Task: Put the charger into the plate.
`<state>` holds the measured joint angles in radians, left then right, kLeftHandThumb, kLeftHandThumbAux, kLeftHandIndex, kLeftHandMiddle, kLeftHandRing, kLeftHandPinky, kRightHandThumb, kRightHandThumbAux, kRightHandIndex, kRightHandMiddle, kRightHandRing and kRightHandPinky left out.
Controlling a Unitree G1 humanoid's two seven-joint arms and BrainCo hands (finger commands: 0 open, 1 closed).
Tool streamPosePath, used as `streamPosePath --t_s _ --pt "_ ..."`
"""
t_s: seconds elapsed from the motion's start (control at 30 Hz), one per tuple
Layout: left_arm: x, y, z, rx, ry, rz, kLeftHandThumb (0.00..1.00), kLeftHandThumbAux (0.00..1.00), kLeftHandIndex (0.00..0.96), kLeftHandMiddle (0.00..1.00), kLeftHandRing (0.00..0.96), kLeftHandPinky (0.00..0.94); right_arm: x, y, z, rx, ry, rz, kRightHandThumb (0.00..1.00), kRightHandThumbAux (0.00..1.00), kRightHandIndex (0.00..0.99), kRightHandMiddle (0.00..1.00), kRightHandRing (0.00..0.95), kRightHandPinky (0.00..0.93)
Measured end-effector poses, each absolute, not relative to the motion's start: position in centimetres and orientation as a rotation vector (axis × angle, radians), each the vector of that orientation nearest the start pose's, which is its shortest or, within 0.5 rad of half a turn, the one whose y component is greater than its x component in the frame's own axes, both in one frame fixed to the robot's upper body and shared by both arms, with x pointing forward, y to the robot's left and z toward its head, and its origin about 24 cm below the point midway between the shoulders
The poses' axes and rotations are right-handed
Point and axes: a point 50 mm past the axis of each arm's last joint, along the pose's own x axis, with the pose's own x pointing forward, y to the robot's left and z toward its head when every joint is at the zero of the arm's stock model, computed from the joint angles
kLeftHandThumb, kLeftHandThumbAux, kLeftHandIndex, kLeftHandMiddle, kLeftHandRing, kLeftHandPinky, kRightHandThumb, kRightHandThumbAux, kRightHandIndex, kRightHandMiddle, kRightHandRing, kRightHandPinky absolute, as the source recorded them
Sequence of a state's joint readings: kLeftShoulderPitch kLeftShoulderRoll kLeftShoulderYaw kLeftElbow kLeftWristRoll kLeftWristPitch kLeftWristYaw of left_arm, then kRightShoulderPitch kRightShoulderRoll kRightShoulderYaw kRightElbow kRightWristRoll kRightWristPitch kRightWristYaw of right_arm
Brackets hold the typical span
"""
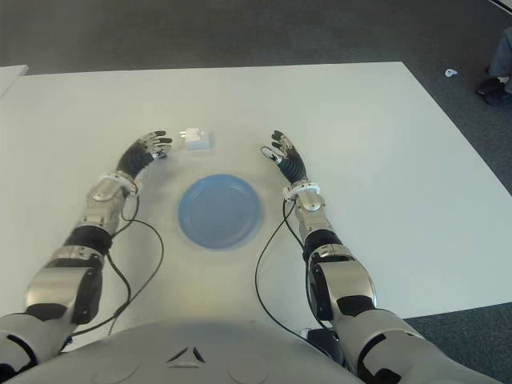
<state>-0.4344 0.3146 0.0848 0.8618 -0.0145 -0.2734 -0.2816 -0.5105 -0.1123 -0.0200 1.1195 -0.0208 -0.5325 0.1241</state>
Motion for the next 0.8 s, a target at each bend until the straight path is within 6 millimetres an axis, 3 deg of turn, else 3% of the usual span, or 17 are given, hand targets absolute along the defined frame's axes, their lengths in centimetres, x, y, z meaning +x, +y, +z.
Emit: streamPosePath --t_s 0.03,0.27,0.4,0.5,0.7,0.8 --pt "32.6 23.2 3.1 0.308 0.14 -0.171 0.052 0.672 0.276 0.295 0.249 0.232 31.5 -15.2 -1.3 -0.138 0.096 0.195 0.0 0.472 0.026 0.123 0.098 0.076" --pt "33.9 22.3 6.7 0.582 0.006 -0.093 0.188 0.683 0.331 0.345 0.308 0.302 31.5 -14.7 -1.3 -0.131 0.093 0.201 0.0 0.465 0.034 0.145 0.121 0.091" --pt "34.2 21.2 7.4 0.763 -0.094 -0.035 0.199 0.671 0.328 0.363 0.334 0.304 31.5 -14.6 -1.3 -0.133 0.09 0.205 0.0 0.457 0.036 0.152 0.129 0.1" --pt "34.2 20.3 7.3 0.871 -0.156 -0.019 0.151 0.663 0.298 0.355 0.327 0.265 31.5 -14.6 -1.3 -0.135 0.09 0.207 0.0 0.453 0.037 0.157 0.135 0.11" --pt "34.4 19.2 6.4 1.055 -0.183 -0.059 0.047 0.607 0.07 0.115 0.115 0.08 31.5 -14.5 -1.3 -0.137 0.088 0.208 0.0 0.453 0.037 0.161 0.142 0.115" --pt "34.6 19.1 6.1 1.134 -0.189 -0.082 0.042 0.588 0.029 0.061 0.064 0.041 31.5 -14.5 -1.3 -0.137 0.086 0.209 0.0 0.455 0.035 0.161 0.143 0.113"
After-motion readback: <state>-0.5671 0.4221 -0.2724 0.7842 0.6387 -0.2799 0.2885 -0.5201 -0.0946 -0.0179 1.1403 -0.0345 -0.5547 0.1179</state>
